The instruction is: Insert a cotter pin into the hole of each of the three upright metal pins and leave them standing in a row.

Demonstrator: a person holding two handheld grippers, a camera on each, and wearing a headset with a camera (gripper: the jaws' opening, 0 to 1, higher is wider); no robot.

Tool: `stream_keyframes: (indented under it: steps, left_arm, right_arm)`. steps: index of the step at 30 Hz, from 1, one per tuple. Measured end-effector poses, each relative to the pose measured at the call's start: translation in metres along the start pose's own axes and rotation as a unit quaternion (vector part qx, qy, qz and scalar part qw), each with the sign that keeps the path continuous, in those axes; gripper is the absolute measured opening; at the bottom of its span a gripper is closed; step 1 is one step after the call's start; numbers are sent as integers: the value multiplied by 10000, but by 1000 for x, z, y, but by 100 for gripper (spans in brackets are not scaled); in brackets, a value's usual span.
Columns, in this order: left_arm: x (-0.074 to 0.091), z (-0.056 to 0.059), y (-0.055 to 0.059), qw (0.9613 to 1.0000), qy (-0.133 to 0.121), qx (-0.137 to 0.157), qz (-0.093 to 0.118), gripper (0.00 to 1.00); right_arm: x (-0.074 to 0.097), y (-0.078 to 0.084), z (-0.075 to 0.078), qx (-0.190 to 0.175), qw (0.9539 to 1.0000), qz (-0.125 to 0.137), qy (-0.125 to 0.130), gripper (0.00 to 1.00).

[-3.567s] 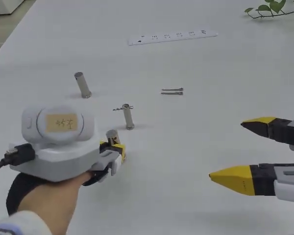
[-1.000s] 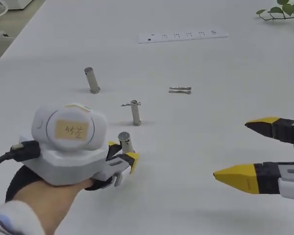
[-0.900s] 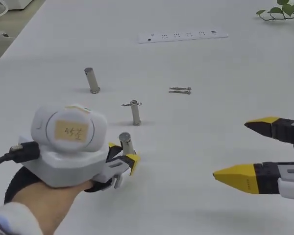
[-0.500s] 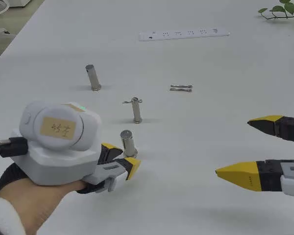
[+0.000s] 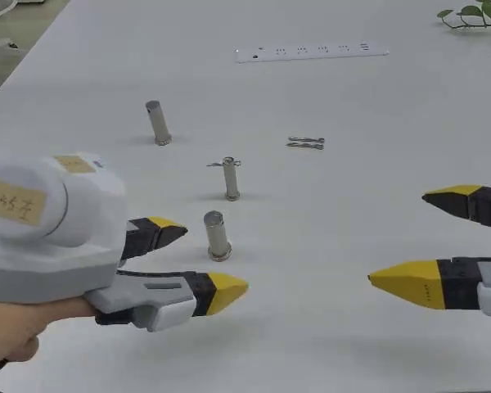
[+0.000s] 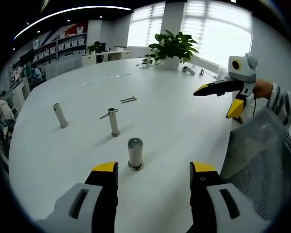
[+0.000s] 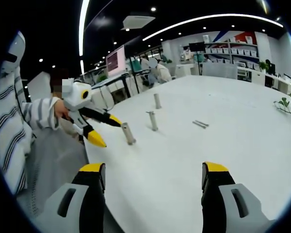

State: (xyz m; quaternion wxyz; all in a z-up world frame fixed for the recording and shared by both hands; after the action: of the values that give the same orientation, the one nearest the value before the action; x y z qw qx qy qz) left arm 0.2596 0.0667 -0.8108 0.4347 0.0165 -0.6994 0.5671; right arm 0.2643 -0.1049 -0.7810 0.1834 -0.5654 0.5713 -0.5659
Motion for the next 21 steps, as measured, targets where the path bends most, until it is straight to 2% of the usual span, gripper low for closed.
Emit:
stream_keyframes:
  steps: [4,7,11,14,17,21]
  left_arm:
    - [3,4,-1,9998,174,-93,38,70]
    - [6,9,4,9988,300,-393,-64,76]
    - [9,13,3,9986,405,-350,-16,87]
    - [11,17,2,9979,486,-421,49,91]
    - [13,19,0,9977,557,-368,134,98]
    - [15,18,0,9978,553,-313,182,99]
  right_arm:
    - [2,-3,5,84,9999,-65,16,83]
    - [2,-7,9,156,9998,-99,15,83]
    - [1,-12,13,280,9994,-187,4,83]
    - [0,-16,16,366,9990,-236,-24,83]
    - [-2,-19,20,468,9983,-336,-67,83]
    - [-4,-24,23,609,9969,-488,-118,83]
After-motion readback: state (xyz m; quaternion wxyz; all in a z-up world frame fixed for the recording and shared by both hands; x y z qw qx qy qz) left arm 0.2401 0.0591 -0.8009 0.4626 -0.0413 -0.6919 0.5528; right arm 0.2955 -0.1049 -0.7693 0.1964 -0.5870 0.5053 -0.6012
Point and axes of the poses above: the centre of the closed fingertips' face, and the gripper's own axes: x roughly backward along the fingers, z roughly to its right, y roughly out of its underside, the point moved 1 cm from there along x, roughly backward along the fingers, and after that the axes turned 11 degrees about -y, right-handed, at the moved point
